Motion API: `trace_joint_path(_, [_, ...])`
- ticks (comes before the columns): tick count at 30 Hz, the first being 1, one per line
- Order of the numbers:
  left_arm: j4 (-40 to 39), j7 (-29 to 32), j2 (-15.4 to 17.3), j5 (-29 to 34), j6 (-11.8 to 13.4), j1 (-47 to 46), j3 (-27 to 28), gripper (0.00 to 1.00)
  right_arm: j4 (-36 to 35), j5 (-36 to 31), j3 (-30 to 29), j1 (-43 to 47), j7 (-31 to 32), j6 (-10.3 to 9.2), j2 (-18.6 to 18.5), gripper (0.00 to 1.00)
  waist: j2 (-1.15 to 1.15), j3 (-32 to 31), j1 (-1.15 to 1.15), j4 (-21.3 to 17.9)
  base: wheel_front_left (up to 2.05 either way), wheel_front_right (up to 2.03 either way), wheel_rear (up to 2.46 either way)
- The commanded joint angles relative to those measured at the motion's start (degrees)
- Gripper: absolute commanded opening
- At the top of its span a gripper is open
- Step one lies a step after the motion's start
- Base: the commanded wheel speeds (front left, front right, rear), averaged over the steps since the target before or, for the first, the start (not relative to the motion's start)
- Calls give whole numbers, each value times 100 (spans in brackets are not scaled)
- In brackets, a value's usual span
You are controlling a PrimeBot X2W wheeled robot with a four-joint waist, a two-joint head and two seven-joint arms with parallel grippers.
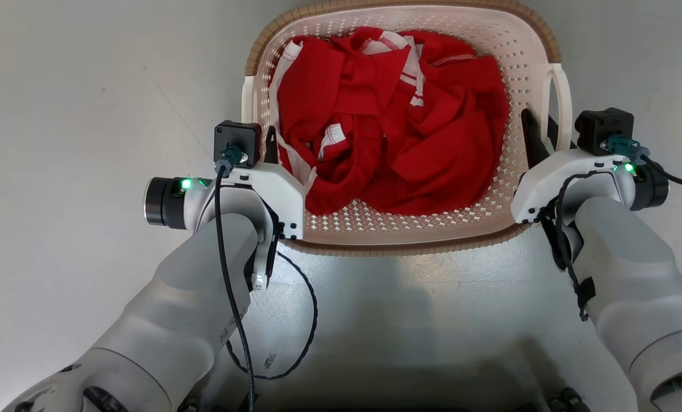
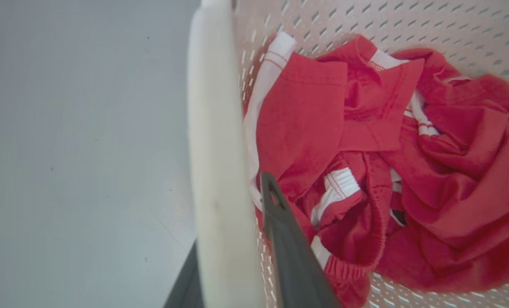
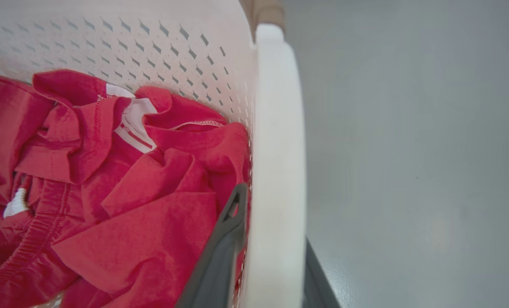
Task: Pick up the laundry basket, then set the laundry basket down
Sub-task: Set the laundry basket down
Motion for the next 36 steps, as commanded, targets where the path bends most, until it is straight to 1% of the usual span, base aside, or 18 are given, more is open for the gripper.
trace_joint_path(1, [-102, 58, 205, 105, 100, 52, -19, 0, -71, -169, 37, 305, -80, -14, 3, 0, 0, 18, 0, 12, 0, 0, 0])
trace_joint_path(6, [-366, 165, 291, 115, 198, 51, -49, 0, -142, -305, -81, 320, -80, -14, 3, 0, 0, 72, 0, 23, 0, 0, 0])
trace_joint_path(23, [-1115, 507, 613, 104, 403, 113, -140, 0, -174, -458, -162, 363, -80, -14, 3, 0, 0, 160, 0, 28, 0, 0, 0])
trace_joint_path(24, [-1144, 520, 628, 102, 404, 115, -145, 23, -149, -471, -150, 358, -80, -14, 3, 0, 0, 157, 0, 28, 0, 0, 0])
trace_joint_path(25, [-1172, 517, 642, 105, 406, 118, -148, 84, -131, -475, -144, 354, -80, -14, 3, 40, 0, 152, 0, 31, 0, 0, 0])
trace_joint_path(26, [-1190, 541, 651, 91, 396, 128, -153, 100, -120, -469, -139, 355, -80, -14, 3, 49, 0, 145, 0, 35, 0, 0, 0])
trace_joint_path(27, [-1204, 564, 659, 74, 388, 136, -152, 100, -112, -462, -125, 358, -80, -14, 3, 100, 0, 137, 0, 39, 0, 0, 0])
trace_joint_path(36, [-1190, 559, 675, 40, 369, 154, -158, 100, -197, -341, 106, 404, -80, -14, 3, 100, 0, 44, 0, 42, 0, 0, 0])
